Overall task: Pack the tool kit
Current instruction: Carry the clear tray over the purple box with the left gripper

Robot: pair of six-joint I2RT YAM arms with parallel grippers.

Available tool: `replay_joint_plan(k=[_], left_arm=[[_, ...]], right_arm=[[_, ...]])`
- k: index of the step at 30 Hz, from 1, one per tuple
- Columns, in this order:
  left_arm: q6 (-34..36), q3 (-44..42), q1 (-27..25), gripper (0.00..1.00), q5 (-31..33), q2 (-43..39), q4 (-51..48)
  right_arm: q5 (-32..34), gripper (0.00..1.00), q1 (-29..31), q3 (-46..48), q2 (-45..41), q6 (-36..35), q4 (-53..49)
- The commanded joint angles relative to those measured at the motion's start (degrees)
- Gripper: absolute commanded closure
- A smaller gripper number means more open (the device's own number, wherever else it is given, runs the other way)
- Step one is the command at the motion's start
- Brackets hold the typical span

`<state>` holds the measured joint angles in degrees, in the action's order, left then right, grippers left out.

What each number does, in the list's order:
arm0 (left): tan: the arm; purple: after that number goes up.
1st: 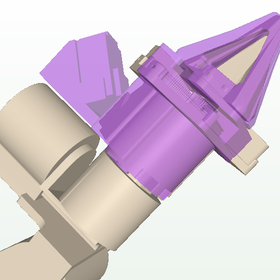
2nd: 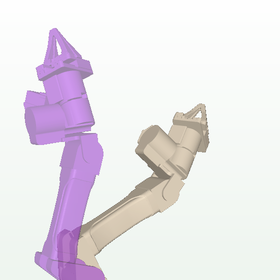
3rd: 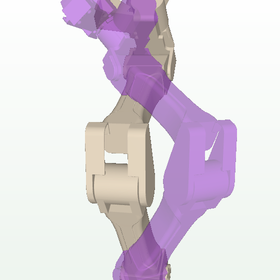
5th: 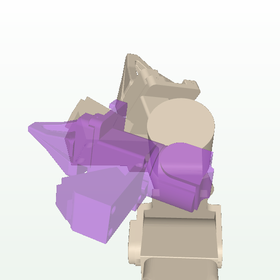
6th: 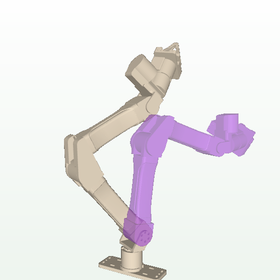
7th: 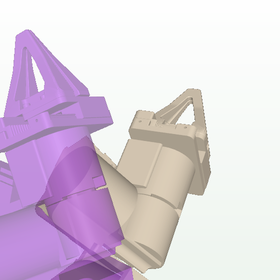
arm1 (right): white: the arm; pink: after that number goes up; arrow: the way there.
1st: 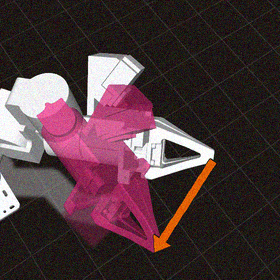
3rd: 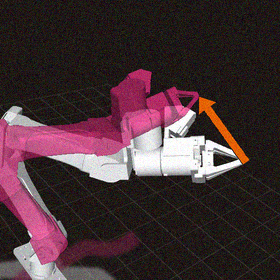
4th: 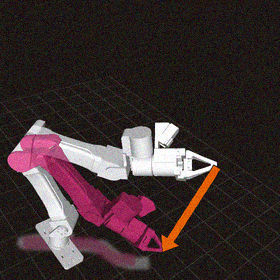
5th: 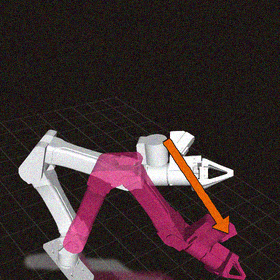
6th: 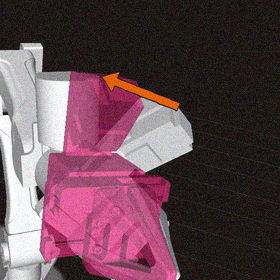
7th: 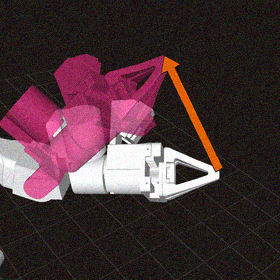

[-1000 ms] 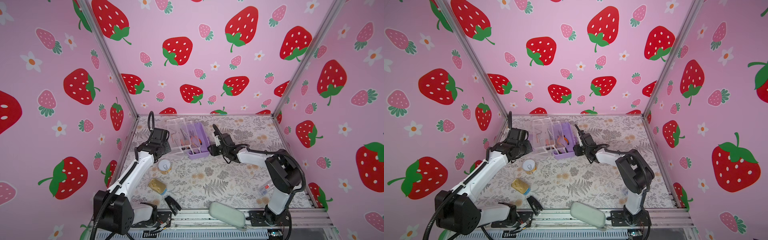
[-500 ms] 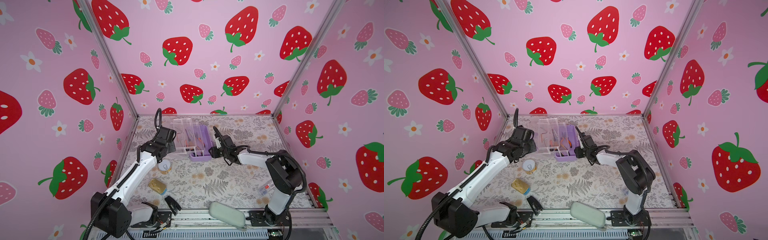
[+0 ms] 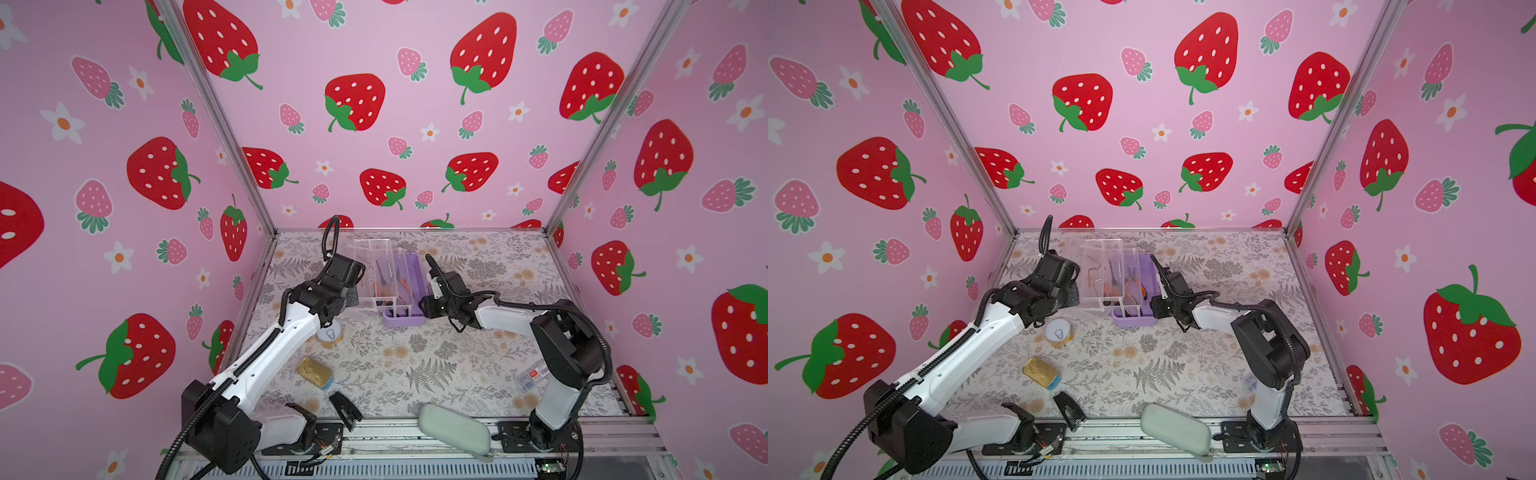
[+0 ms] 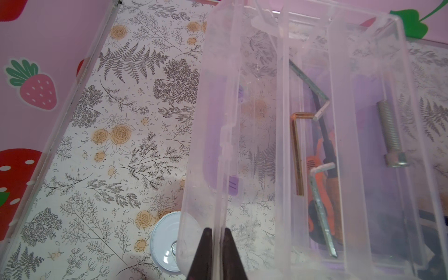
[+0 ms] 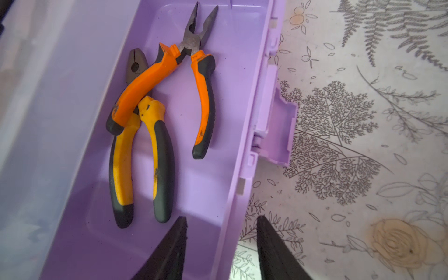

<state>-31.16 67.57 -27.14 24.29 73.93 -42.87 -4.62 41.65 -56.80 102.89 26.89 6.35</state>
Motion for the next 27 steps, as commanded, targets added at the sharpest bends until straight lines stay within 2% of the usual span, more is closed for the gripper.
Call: replay_joint_plan(k=[1,9,27], left_arm=[[-0.58,5.55,-2.14,0.92,3.32,-0.31,3.21],[0.65,8.82,-6.37,0.92,7.14,2.33,0.39],[-0.21,14.70,-12.31,0.90,6.91,5.99,-1.98]], right_arm=[[-0.48,0.51,0.43,0.72,1.15,-0.46,-0.99],[-1.00,0.51,0.45,0.85,1.73,-0.44,-0.67],[-1.35,0.52,0.42,1.17,2.42,-0.70,-0.37]])
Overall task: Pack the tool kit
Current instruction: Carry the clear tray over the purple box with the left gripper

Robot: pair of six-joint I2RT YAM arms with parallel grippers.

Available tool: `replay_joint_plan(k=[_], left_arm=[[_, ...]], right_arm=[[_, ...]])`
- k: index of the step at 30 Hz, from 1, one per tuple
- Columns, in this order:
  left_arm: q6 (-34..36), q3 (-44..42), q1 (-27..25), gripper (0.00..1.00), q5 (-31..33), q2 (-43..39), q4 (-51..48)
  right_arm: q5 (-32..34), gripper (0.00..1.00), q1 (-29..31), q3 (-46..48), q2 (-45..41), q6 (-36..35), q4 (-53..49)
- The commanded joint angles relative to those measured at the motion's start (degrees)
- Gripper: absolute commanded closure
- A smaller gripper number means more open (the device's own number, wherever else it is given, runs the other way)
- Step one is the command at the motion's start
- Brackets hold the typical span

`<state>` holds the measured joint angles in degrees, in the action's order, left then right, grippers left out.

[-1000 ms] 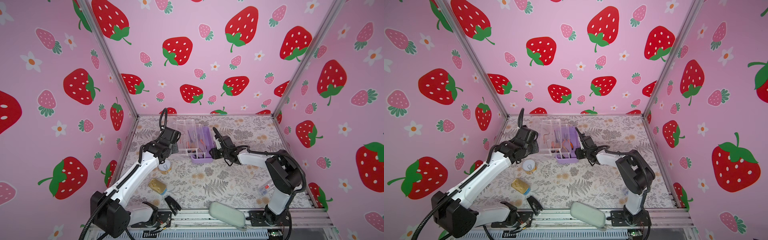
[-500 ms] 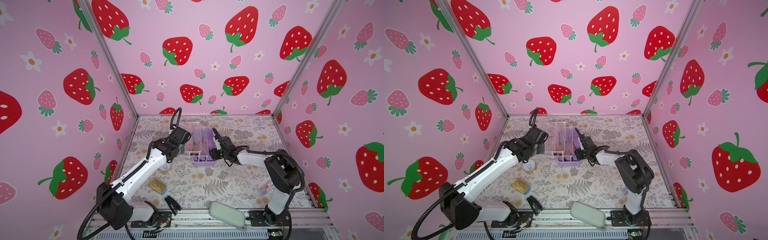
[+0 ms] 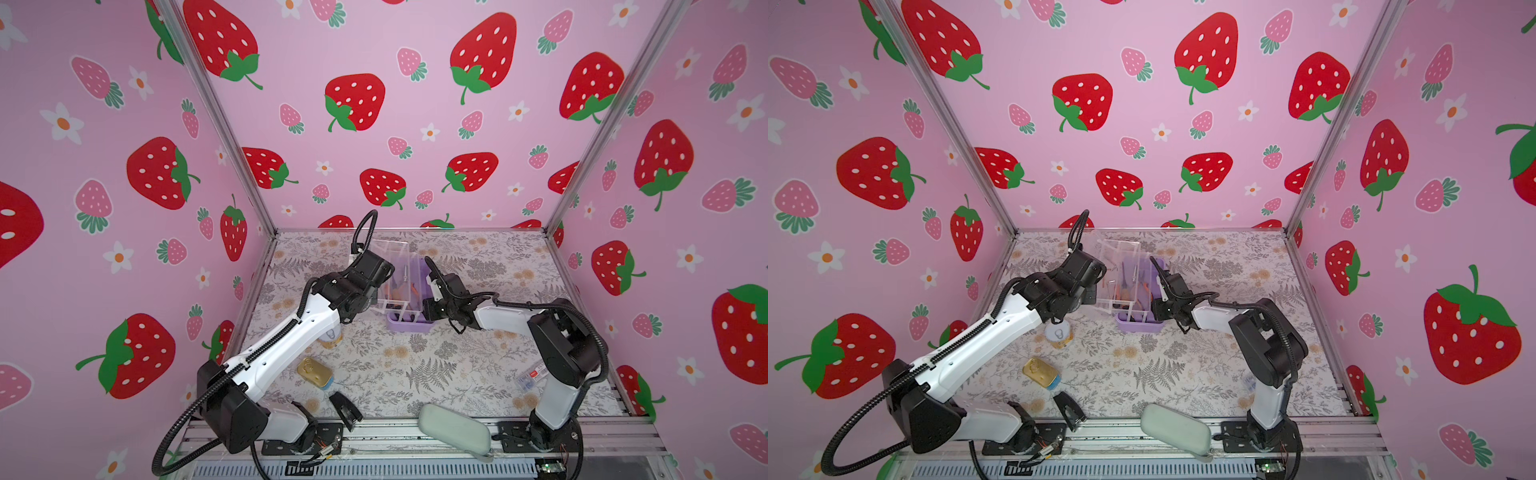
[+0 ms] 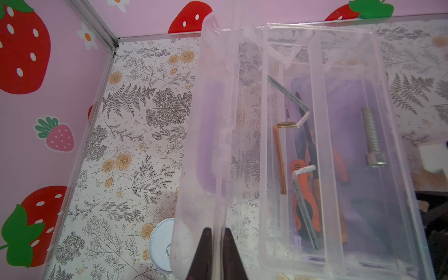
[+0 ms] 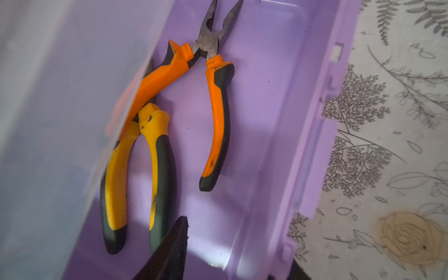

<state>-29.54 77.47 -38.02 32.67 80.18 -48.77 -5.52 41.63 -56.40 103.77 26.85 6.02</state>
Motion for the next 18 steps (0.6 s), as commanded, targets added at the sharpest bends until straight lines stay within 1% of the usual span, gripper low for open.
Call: replay_joint_plan(k=[1,6,11,15,18], left_arm=[[-1.84,4.88,-1.74,0.90,-1.61,0.01,3.94],[-1.92,6.10,-2.74,0.89,-1.48,2.39,3.10],[-1.49,10.23,-4.82,0.89,1.33,6.94,-0.66],[-1.13,11.55,-5.92,0.89,1.39,8.99,-0.73],[-1.10,11.62,-6.53,0.88,0.28,9.24,0.31]], right_arm=[[-0.54,0.52,0.47,0.77,1.59,-0.66,-0.04],[-0.72,0.52,0.46,0.96,1.84,-0.66,0.07],[-0.58,0.52,0.45,1.03,1.86,-0.75,0.11],[-0.72,0.52,0.45,1.03,1.98,-0.75,0.05],[-0.81,0.52,0.47,0.95,2.27,-0.75,0.06]])
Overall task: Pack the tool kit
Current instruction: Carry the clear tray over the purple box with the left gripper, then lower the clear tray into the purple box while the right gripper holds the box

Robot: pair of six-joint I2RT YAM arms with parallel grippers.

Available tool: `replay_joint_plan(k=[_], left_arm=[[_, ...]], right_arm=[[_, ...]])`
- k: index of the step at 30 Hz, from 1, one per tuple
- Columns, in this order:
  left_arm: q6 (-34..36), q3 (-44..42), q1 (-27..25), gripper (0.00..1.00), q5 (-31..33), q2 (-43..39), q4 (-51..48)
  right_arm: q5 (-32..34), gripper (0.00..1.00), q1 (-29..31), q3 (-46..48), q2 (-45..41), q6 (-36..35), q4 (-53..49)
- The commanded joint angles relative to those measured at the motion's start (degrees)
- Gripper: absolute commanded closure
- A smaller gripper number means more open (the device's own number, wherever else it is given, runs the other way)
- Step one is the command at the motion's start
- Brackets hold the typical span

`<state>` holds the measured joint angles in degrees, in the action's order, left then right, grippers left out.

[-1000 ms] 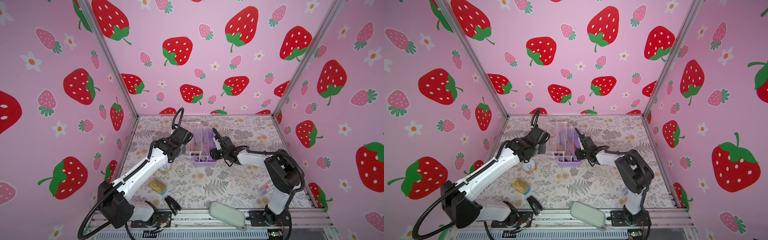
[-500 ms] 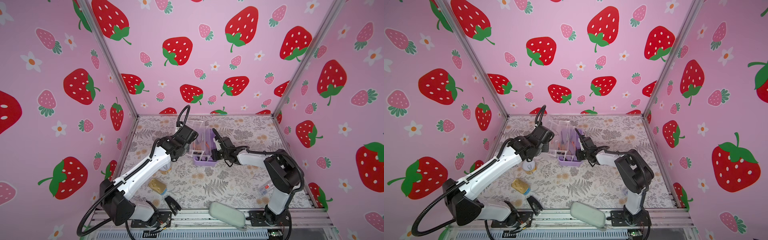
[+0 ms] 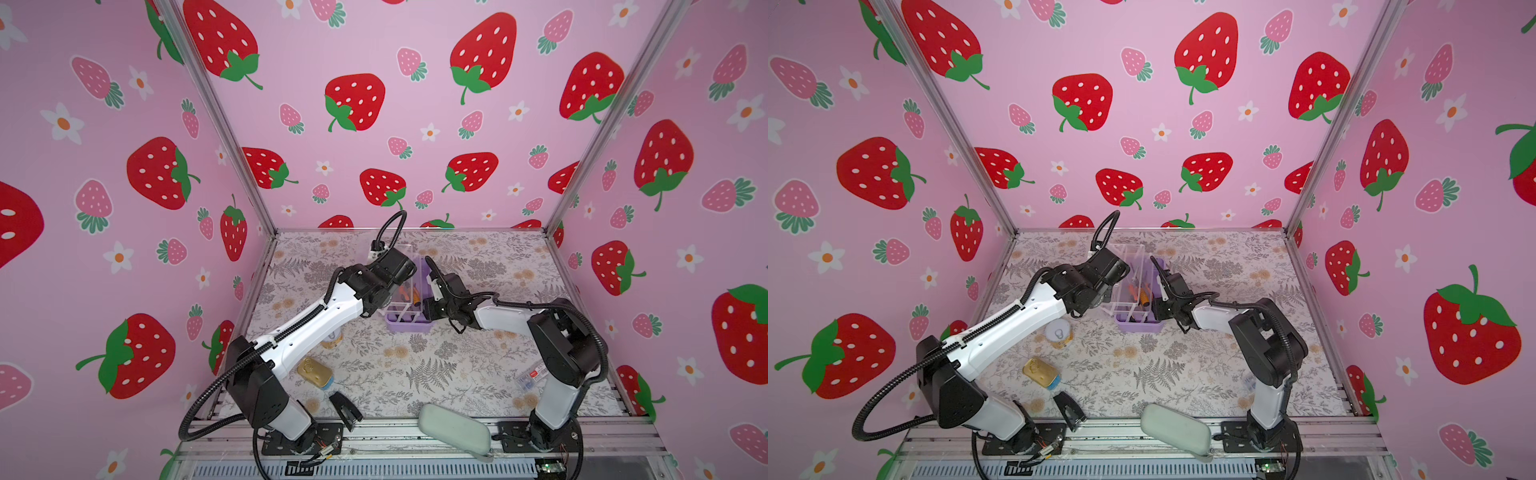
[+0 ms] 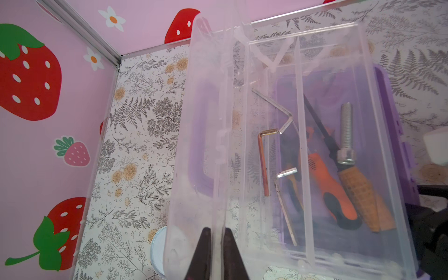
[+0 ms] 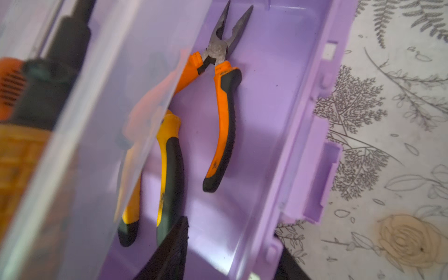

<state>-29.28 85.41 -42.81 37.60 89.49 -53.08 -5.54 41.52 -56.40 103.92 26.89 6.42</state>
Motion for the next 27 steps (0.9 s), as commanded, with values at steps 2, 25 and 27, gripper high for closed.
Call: replay_joint_plan(k=[2,25,27], left_arm=[[-1.65,3.82,-1.80,0.88,-5.82,0.09,5.03],[-2.33,5.99,-4.46,0.86,-11.68,5.58,8.41],[-2.50,6.26,-4.64,0.86,-12.45,6.21,8.66]], right_arm=[[-0.86,0.52,0.58,0.86,2.31,-0.79,-0.34],[-2.16,0.53,0.58,-0.97,4.90,-0.79,-0.65],[-2.18,0.52,0.58,-1.06,5.00,-0.79,-0.66]])
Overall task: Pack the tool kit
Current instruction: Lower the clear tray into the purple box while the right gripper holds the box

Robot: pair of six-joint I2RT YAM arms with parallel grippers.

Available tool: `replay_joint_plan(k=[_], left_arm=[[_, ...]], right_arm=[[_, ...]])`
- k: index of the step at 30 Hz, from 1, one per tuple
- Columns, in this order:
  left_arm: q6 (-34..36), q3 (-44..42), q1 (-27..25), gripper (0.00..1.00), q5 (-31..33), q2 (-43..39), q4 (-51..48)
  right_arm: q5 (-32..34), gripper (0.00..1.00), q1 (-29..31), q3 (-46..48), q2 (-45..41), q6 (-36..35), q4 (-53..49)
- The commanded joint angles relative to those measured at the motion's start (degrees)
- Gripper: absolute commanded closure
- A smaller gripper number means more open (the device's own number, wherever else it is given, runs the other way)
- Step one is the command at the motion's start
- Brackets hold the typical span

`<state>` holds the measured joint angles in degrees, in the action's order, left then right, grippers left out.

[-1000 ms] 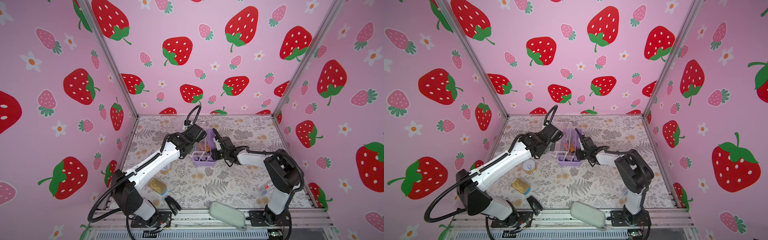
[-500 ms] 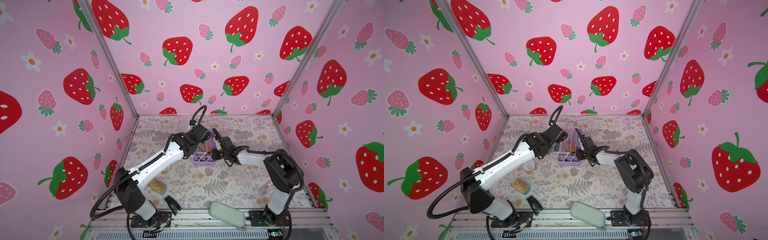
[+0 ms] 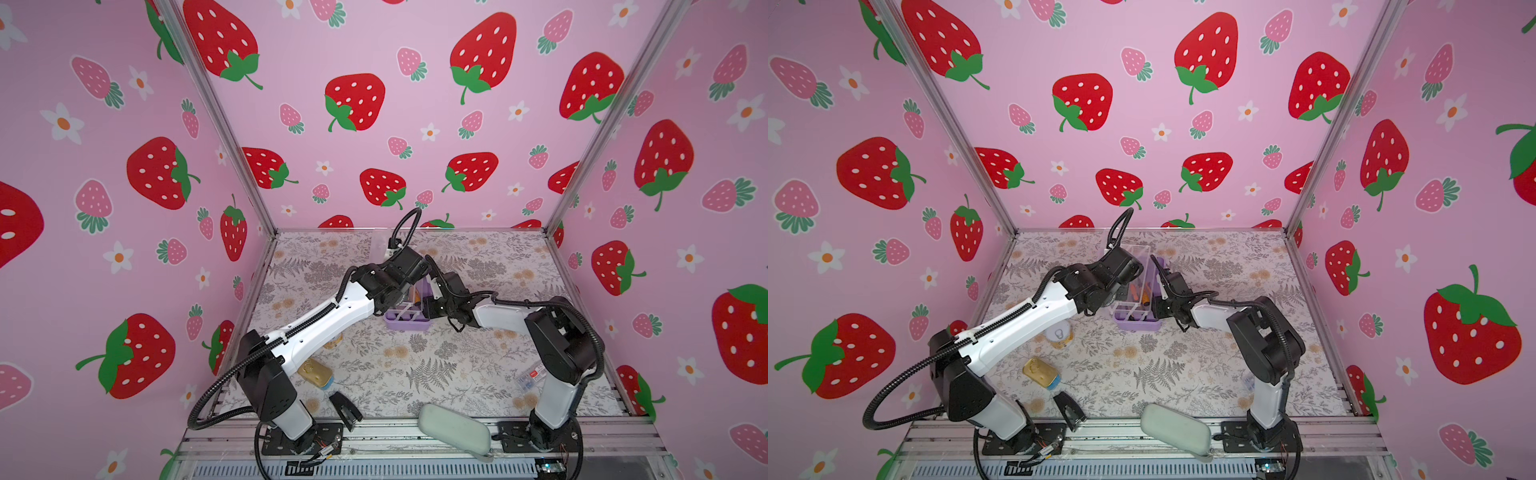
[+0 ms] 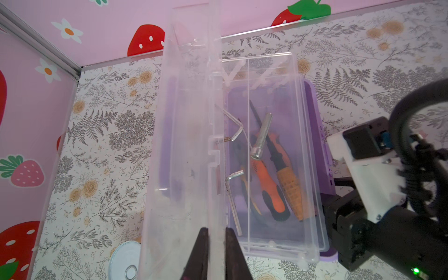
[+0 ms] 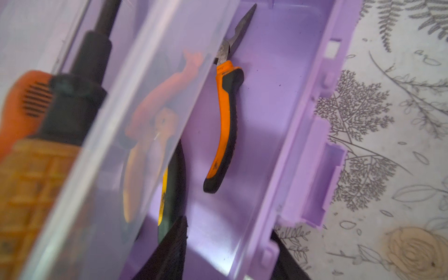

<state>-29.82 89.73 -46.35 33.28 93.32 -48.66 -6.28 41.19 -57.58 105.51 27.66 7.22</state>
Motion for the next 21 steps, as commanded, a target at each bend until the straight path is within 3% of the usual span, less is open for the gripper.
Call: replay_joint_plan(k=[1,21], left_arm=[[-2.05,2.08,-1.19,0.85,-8.39,2.70,4.44],[-2.87,3.26,-2.02,0.85,-11.20,5.52,5.77]], right_arm=[[-1.38,0.52,0.88,0.10,3.47,-1.64,-1.48],[-1.80,0.53,0.91,0.11,4.56,-1.64,-1.21]])
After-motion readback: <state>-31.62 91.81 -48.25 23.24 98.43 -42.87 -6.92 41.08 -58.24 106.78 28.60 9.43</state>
